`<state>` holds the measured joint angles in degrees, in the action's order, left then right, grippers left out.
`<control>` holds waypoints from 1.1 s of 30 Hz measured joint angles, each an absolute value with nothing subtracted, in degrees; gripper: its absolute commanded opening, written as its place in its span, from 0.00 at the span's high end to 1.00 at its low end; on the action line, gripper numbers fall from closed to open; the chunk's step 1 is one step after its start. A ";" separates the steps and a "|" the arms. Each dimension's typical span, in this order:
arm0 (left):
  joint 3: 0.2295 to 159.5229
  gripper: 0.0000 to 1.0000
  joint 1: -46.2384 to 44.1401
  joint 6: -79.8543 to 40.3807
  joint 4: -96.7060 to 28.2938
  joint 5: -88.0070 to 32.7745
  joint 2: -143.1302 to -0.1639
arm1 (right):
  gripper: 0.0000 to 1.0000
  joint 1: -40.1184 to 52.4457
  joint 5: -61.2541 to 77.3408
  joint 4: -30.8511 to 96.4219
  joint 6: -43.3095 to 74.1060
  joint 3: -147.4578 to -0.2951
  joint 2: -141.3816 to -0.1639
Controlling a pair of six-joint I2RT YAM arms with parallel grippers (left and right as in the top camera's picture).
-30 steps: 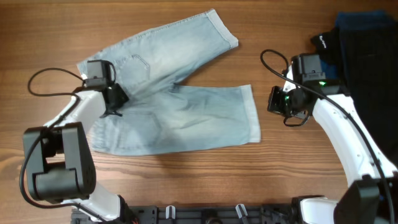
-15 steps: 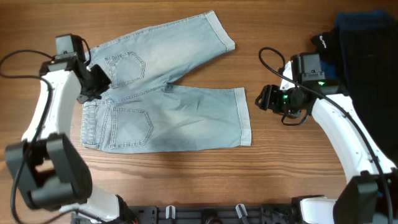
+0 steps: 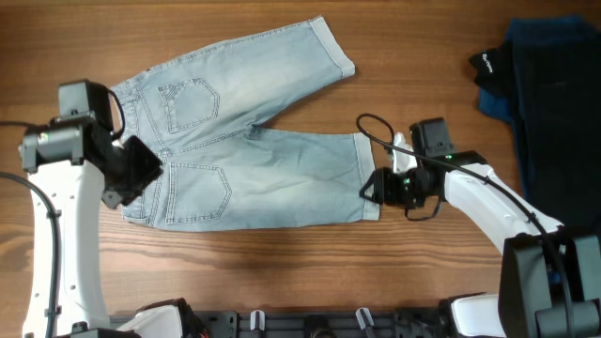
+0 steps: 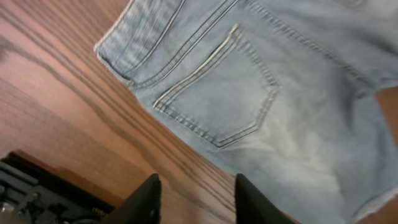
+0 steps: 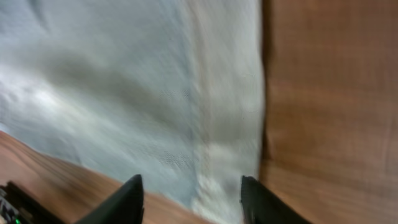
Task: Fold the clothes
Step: 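Grasp the waistband corner with the left gripper and leg hem with the right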
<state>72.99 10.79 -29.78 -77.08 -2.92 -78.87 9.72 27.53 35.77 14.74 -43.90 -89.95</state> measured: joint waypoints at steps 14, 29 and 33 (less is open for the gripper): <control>53.91 0.43 17.06 -35.51 -68.47 -2.96 -78.91 | 0.44 11.25 25.87 39.33 26.02 -41.32 -90.00; 43.38 0.00 23.20 -42.61 -58.74 -2.46 -78.91 | 0.44 14.39 25.87 35.68 29.78 -41.08 -90.02; 39.33 0.00 33.04 -42.39 -49.45 -4.71 -78.91 | 0.44 14.39 25.87 35.81 29.78 -41.04 -90.02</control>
<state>39.33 33.04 -42.39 -49.45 -4.71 -78.91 14.39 25.87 35.81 29.78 -41.04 -90.02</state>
